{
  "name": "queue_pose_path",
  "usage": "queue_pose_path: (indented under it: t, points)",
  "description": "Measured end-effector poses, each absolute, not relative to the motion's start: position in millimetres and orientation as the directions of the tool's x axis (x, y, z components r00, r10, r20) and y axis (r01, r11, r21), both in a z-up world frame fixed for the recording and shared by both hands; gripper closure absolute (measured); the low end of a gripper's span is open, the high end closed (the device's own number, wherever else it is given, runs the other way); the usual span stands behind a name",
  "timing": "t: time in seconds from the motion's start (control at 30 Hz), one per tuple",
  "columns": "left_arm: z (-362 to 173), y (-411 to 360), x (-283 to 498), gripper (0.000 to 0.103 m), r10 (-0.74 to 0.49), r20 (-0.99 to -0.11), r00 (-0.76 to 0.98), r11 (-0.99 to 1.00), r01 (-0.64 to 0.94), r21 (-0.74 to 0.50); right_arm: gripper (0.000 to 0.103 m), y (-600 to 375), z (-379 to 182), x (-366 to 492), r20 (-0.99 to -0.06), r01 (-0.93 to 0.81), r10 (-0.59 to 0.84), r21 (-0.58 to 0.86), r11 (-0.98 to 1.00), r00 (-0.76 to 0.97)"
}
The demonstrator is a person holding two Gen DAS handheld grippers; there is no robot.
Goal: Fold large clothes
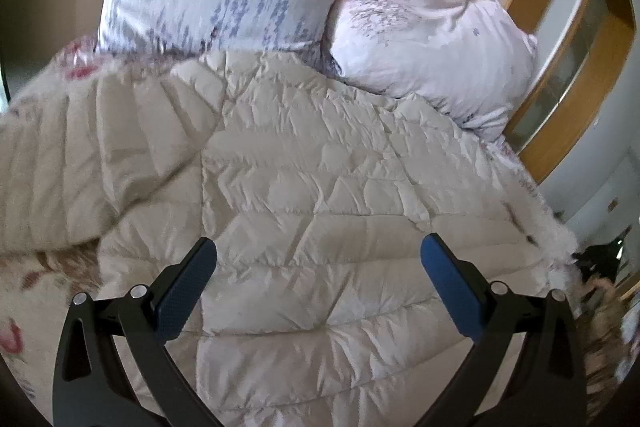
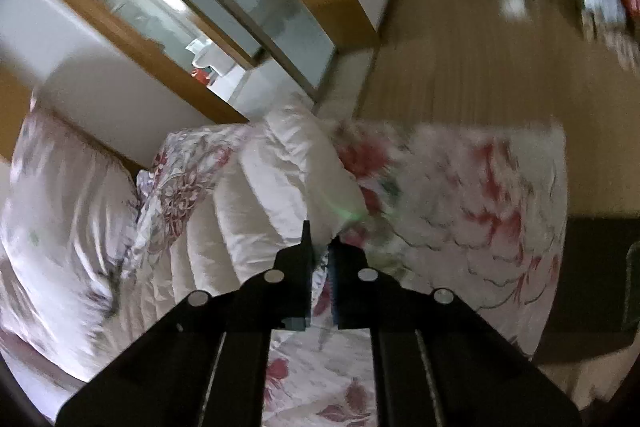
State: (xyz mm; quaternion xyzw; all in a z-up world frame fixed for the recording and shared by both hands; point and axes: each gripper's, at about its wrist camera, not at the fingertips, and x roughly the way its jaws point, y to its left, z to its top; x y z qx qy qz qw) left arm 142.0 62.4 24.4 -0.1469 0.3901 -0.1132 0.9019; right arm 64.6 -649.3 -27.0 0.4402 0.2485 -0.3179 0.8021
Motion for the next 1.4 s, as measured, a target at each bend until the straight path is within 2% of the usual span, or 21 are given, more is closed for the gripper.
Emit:
queue_pose_path:
  t: [0.1,0.23,0.33,0.43,0.6,0.77,0.8,0.87,0.9,0.93,1.13,1.23,1.3,1.33,1.4]
  points:
    - [22,66,146,0.001,-0.356,-0.659,0.662,0.912,0.091,-0.401,0.097,-622,2,83,-0.641,0.703,-0.335,0.485,0.520,0.691]
    - [27,65,146,0.001,-0.412,-0.617,0.670,0.883,0.128,-0.451,0.097,-566,45,106,-0.553,0.558,-0.269,0.457,0.693,0.788]
    - [35,59,147,0.001,-0.456,-0.585,0.671,0.861,0.165,-0.482,0.097,-498,75,134,-0.486,0.350,-0.101,0.454,0.820,0.868]
    - [41,54,150,0.001,-0.473,-0.578,0.665,0.853,0.179,-0.491,0.097,-433,88,156,-0.466,0.164,0.069,0.440,0.883,0.882]
    - [38,55,164,0.001,-0.560,-0.546,0.623,0.778,0.168,-0.605,0.097,-322,81,184,-0.506,-0.115,0.347,0.433,0.894,0.790]
    - [32,46,179,0.001,-0.642,-0.504,0.578,0.694,0.160,-0.702,0.096,-241,44,203,-0.610,-0.235,0.467,0.424,0.875,0.641]
    - [31,42,182,0.003,-0.652,-0.502,0.568,0.687,0.161,-0.709,0.091,-232,37,205,-0.632,-0.251,0.480,0.421,0.872,0.609]
    - [26,30,191,0.008,-0.678,-0.507,0.532,0.667,0.158,-0.728,0.059,-226,23,200,-0.682,-0.263,0.513,0.444,0.857,0.521]
    - [23,25,194,0.012,-0.692,-0.505,0.517,0.655,0.154,-0.740,0.030,-226,21,199,-0.689,-0.251,0.526,0.465,0.849,0.498]
    - [17,18,200,0.014,-0.716,-0.502,0.485,0.630,0.140,-0.764,0.019,-234,21,193,-0.678,-0.222,0.541,0.503,0.835,0.498]
    - [-6,-11,222,0.023,-0.722,-0.562,0.404,0.632,0.055,-0.773,0.019,-300,28,160,-0.551,-0.121,0.625,0.689,0.715,0.554]
    - [-13,-17,226,0.032,-0.727,-0.561,0.395,0.622,0.032,-0.783,0.019,-332,17,155,-0.536,-0.031,0.619,0.741,0.671,0.575]
    - [-17,-20,229,0.045,-0.724,-0.560,0.402,0.619,0.019,-0.786,0.020,-350,7,157,-0.538,0.030,0.600,0.759,0.651,0.593]
    - [-19,-22,231,0.048,-0.724,-0.561,0.401,0.615,0.009,-0.788,0.023,-362,-1,157,-0.544,0.086,0.580,0.770,0.632,0.607]
    - [-22,-23,235,0.067,-0.722,-0.561,0.405,0.611,-0.009,-0.792,0.029,-377,-17,161,-0.543,0.152,0.559,0.789,0.596,0.627]
